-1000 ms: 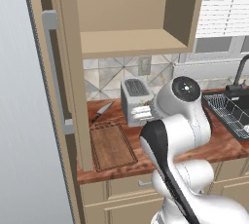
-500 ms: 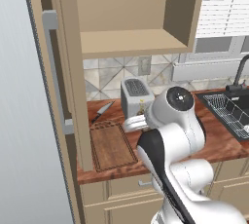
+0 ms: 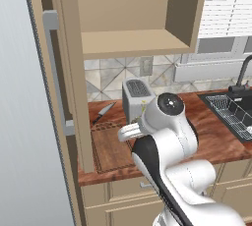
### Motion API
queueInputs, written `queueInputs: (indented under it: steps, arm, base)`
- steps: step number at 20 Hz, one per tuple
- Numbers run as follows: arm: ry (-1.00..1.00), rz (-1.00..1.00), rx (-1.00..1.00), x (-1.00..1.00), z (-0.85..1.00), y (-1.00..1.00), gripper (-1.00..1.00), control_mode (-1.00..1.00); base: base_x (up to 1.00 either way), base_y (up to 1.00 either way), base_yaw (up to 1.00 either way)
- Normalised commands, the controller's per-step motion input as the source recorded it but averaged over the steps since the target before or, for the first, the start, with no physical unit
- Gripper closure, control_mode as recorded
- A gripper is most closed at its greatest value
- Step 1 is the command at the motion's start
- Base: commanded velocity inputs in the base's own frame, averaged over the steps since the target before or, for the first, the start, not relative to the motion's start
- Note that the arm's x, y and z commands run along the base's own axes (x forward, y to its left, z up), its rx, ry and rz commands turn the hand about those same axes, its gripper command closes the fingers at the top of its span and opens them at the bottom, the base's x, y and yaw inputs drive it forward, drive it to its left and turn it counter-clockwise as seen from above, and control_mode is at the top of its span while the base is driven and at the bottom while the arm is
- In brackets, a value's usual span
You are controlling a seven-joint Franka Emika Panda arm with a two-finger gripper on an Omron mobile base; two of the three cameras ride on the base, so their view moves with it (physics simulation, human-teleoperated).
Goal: Pick the bread, place it on the cutting board, pick the jam, place it on the counter, and close the cabinet.
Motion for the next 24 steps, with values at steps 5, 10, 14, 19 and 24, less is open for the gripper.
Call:
queueInputs:
  steps: [5,10,14,19,24]
  arm:
    - [0.00,0.04,0.00,0.06,-0.27,0.07,1.00,-1.00]
    - [0.00,0.03,0.00,0.12,-0.31,0.13,1.00,-1.00]
    - [0.00,0.01,0.00,0.18,-0.35,0.22,1.00,-1.00]
    - [0.00,0.00,0.00,0.34,-0.32,0.15,1.00,-1.00]
    - [-0.02,0.00,0.00,0.47,-0.26,0.07,1.00,-1.00]
  base:
    - [0.00,0.00,0.00]
    - [0.00,0.00,0.00]
    - [0.00,0.00,0.00]
    - [0.00,0.00,0.00]
    - [0.00,0.00,0.00]
